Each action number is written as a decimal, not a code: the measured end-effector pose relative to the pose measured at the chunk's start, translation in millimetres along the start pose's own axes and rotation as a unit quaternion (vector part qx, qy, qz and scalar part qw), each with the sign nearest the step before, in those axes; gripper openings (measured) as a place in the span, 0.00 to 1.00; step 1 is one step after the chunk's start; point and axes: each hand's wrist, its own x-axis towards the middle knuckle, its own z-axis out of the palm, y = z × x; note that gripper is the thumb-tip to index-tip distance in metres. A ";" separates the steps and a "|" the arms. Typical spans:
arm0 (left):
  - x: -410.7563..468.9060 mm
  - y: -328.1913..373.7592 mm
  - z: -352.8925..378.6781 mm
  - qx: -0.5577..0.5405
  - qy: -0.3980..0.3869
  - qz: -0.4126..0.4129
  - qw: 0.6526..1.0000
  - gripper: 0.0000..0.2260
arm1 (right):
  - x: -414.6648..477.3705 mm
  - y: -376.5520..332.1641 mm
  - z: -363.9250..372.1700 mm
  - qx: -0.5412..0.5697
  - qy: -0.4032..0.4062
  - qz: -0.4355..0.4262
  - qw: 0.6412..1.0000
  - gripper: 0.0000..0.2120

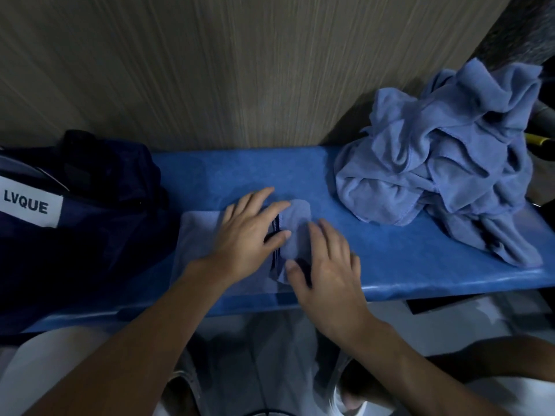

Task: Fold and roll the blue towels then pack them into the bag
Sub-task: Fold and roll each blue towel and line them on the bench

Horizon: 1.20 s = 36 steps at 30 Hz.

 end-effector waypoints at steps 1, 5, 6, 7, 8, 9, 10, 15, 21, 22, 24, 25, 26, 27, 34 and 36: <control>-0.4 -1.5 0.9 0.021 -0.011 0.003 1.000 0.27 | -2.6 0.1 4.1 -0.026 0.001 -0.031 0.999 0.32; -3.2 -4.9 8.6 0.085 -0.051 0.009 0.995 0.29 | -7.9 4.7 11.8 -0.138 -0.038 -0.098 0.985 0.28; -4.0 -6.0 9.6 0.098 -0.057 0.010 0.994 0.28 | -8.4 7.9 12.5 -0.161 -0.049 -0.113 0.979 0.28; -4.4 -7.0 9.2 0.111 -0.059 0.012 0.992 0.28 | -8.7 11.1 11.6 -0.179 -0.058 -0.125 0.974 0.28; -4.7 -7.2 7.7 0.125 -0.055 0.012 0.991 0.27 | -8.5 14.3 10.4 -0.188 -0.065 -0.133 0.971 0.28; -4.9 -7.0 5.2 0.137 -0.049 0.009 0.989 0.27 | -8.0 17.1 8.4 -0.188 -0.064 -0.136 0.971 0.28; -4.9 -6.3 2.0 0.148 -0.046 0.005 0.988 0.26 | -7.0 18.4 5.4 -0.172 -0.061 -0.127 0.975 0.28; -8.0 -4.0 -6.1 0.183 -0.037 -0.024 0.982 0.27 | 5.9 14.6 -11.1 -0.015 -0.041 0.035 0.998 0.29; -13.6 -2.4 -14.0 0.196 -0.018 -0.074 0.978 0.25 | 23.7 19.0 -17.3 -0.048 -0.090 0.039 0.994 0.27; -13.6 -1.0 -18.0 0.203 -0.015 -0.078 0.976 0.23 | 30.7 21.2 -18.2 -0.026 -0.083 0.032 0.996 0.27; -12.7 2.8 -28.4 0.198 -0.024 -0.091 0.976 0.20 | 47.5 26.8 -20.8 -0.008 -0.051 0.016 0.999 0.28; -11.7 3.5 -32.2 0.188 -0.030 -0.098 0.977 0.20 | 55.5 30.5 -22.0 -0.006 -0.038 0.014 0.999 0.29; -10.1 2.7 -34.5 0.181 -0.035 -0.101 0.978 0.20 | 62.2 33.5 -23.6 0.001 -0.035 0.010 0.999 0.28; -7.0 1.0 -36.9 0.173 -0.040 -0.097 0.979 0.20 | 67.6 35.6 -25.1 0.017 -0.038 0.003 0.999 0.25; 32.6 -31.9 -28.3 -0.094 -0.137 -0.035 0.986 0.29 | 86.9 53.2 -39.3 0.064 -0.168 -0.022 0.984 0.21; 36.4 -33.7 -21.3 -0.102 -0.146 -0.024 0.984 0.35 | 88.7 56.0 -37.3 -0.005 -0.190 -0.030 0.981 0.27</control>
